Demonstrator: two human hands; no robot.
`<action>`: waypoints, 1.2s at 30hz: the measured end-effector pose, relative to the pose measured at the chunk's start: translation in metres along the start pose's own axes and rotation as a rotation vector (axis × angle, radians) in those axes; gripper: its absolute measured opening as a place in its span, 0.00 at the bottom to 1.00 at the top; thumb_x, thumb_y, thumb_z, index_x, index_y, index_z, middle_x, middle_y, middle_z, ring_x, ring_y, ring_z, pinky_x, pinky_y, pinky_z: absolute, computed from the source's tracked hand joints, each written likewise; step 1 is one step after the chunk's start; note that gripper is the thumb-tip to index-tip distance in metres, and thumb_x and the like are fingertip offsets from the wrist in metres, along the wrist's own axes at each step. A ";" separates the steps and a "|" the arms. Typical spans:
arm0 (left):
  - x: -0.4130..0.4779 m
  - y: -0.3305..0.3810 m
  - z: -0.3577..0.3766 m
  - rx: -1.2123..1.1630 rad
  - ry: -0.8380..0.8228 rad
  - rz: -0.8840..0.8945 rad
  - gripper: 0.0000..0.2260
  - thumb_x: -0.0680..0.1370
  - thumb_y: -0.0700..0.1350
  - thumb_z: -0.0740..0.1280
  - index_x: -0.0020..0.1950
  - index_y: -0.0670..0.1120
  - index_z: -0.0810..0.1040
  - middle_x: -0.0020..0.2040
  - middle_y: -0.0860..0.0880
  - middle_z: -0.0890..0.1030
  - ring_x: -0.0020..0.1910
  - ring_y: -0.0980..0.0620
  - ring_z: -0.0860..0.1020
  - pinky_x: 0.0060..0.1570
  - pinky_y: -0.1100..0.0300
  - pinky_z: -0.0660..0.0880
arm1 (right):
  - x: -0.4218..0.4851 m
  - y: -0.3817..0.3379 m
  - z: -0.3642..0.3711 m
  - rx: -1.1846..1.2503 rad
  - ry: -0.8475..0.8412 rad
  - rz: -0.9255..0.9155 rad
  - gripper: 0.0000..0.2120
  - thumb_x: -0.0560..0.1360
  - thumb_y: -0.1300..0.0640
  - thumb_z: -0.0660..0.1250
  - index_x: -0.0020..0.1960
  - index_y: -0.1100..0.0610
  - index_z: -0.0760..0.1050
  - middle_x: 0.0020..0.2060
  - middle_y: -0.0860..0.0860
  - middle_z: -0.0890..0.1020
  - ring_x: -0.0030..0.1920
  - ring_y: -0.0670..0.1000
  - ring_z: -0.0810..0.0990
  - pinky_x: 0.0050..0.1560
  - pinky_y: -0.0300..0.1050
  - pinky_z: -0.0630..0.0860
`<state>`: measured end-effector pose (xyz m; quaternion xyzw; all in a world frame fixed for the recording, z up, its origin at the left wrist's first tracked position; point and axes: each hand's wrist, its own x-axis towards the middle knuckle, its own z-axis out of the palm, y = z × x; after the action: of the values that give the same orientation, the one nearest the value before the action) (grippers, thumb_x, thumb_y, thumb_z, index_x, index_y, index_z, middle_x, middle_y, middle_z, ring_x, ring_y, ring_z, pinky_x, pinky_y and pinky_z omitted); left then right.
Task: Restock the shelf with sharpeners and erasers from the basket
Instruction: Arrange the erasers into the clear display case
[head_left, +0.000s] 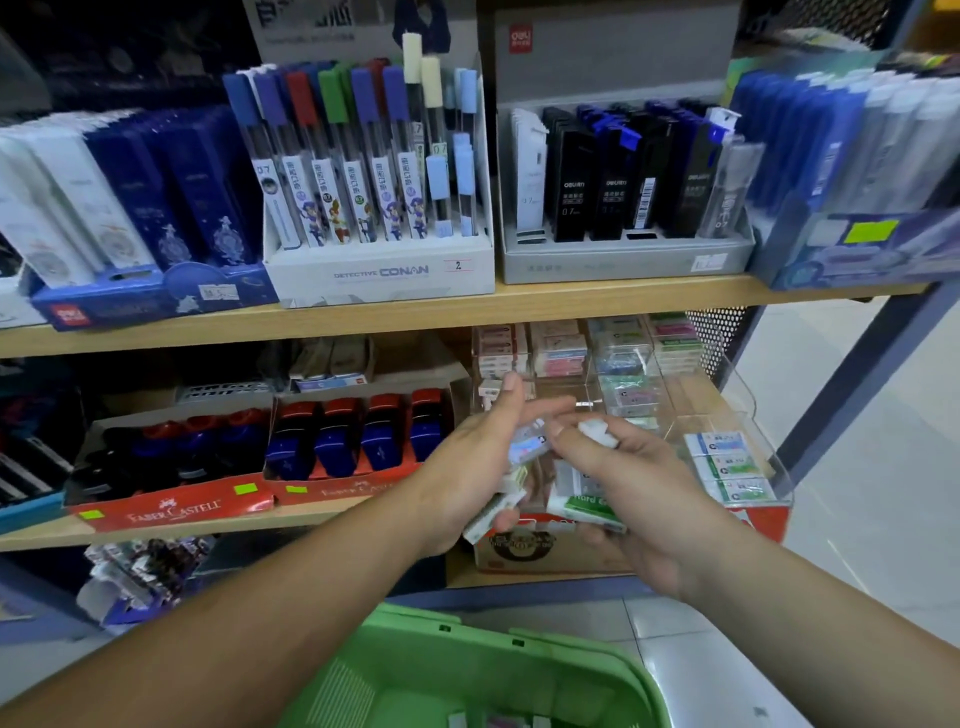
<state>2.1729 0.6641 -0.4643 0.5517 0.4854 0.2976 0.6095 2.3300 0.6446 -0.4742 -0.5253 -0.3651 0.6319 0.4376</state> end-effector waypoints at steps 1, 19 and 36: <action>0.001 -0.002 0.000 -0.007 0.005 -0.012 0.30 0.79 0.73 0.45 0.63 0.65 0.82 0.77 0.42 0.71 0.34 0.57 0.79 0.45 0.46 0.76 | 0.001 0.001 -0.001 -0.011 0.004 0.005 0.03 0.76 0.51 0.76 0.47 0.50 0.85 0.40 0.51 0.86 0.29 0.47 0.78 0.28 0.42 0.64; 0.033 0.018 0.000 0.228 0.005 0.196 0.11 0.83 0.44 0.68 0.64 0.55 0.79 0.46 0.54 0.81 0.30 0.56 0.75 0.25 0.57 0.70 | 0.010 -0.003 -0.036 -0.002 0.038 -0.001 0.16 0.74 0.47 0.77 0.55 0.56 0.84 0.42 0.53 0.86 0.31 0.50 0.78 0.24 0.41 0.65; 0.137 0.044 0.031 0.797 0.223 -0.056 0.08 0.78 0.61 0.70 0.47 0.60 0.74 0.55 0.56 0.80 0.52 0.54 0.78 0.42 0.62 0.71 | 0.006 -0.007 -0.087 0.191 0.354 -0.072 0.07 0.78 0.53 0.74 0.54 0.52 0.82 0.46 0.58 0.89 0.48 0.69 0.87 0.42 0.63 0.80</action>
<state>2.2573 0.7843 -0.4606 0.6955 0.6404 0.1277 0.2998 2.4164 0.6529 -0.4860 -0.5709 -0.2396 0.5452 0.5651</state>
